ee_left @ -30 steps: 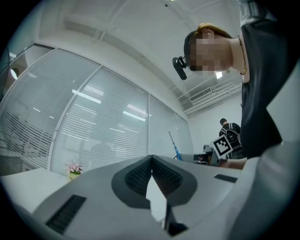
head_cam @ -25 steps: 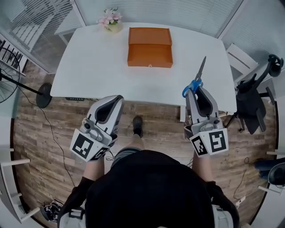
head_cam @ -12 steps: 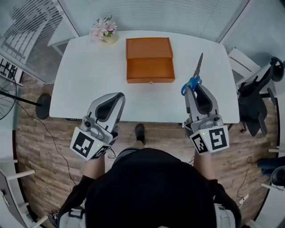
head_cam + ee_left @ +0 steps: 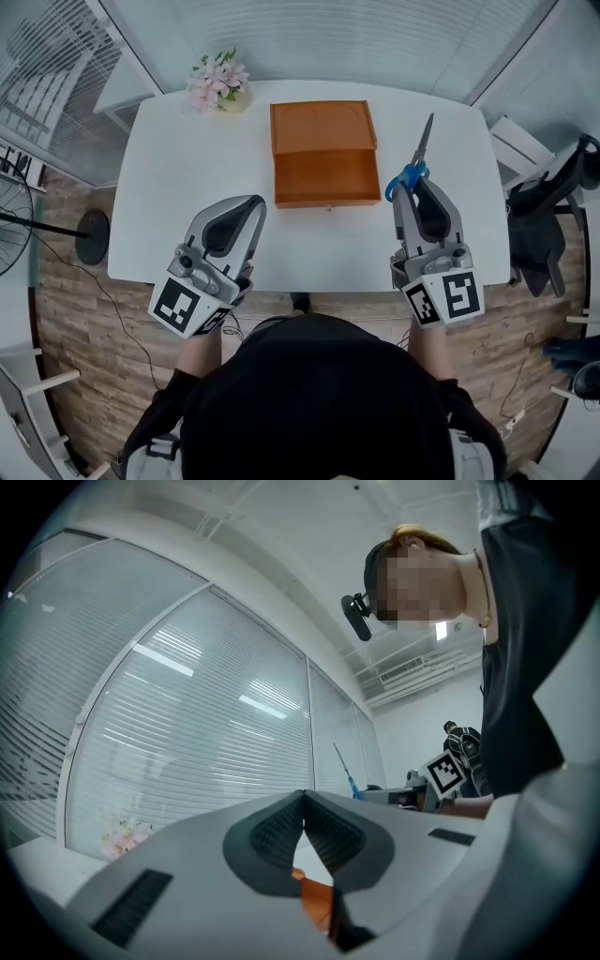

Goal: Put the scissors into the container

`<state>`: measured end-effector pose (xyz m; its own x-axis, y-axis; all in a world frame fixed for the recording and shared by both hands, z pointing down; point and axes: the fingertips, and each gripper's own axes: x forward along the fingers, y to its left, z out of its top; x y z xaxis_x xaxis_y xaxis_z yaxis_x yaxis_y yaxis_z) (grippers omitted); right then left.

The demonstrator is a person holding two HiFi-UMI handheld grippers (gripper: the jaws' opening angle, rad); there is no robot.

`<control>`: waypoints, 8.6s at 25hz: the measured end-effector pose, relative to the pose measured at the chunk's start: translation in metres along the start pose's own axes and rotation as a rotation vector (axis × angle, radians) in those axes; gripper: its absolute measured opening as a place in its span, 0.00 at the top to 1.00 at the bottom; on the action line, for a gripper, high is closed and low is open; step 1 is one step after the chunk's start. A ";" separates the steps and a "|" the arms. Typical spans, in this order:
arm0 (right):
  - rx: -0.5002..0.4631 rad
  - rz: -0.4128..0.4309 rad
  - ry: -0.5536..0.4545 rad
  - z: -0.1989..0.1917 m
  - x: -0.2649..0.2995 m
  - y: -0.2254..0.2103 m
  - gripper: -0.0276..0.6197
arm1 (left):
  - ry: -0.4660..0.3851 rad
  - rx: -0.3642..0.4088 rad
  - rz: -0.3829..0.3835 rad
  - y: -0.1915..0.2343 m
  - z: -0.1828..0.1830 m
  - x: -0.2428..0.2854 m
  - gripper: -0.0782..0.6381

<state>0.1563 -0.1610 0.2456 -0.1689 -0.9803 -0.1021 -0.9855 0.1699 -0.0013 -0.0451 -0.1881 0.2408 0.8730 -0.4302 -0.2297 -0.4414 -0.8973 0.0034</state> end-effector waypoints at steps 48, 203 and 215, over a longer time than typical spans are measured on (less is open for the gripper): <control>-0.115 0.444 0.121 -0.047 0.102 -0.027 0.81 | 0.030 0.010 0.268 0.032 -0.021 0.049 0.87; -0.585 0.793 1.240 -0.299 0.088 0.036 0.81 | 0.067 -0.005 0.383 0.053 -0.033 -0.033 0.87; -0.562 0.798 1.218 -0.298 0.086 0.041 0.81 | 0.055 -0.015 0.355 0.055 -0.035 -0.025 0.87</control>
<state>0.0955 -0.2687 0.5333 -0.2708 -0.1927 0.9432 -0.4701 0.8814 0.0451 -0.0838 -0.2304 0.2804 0.6759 -0.7197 -0.1586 -0.7164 -0.6922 0.0880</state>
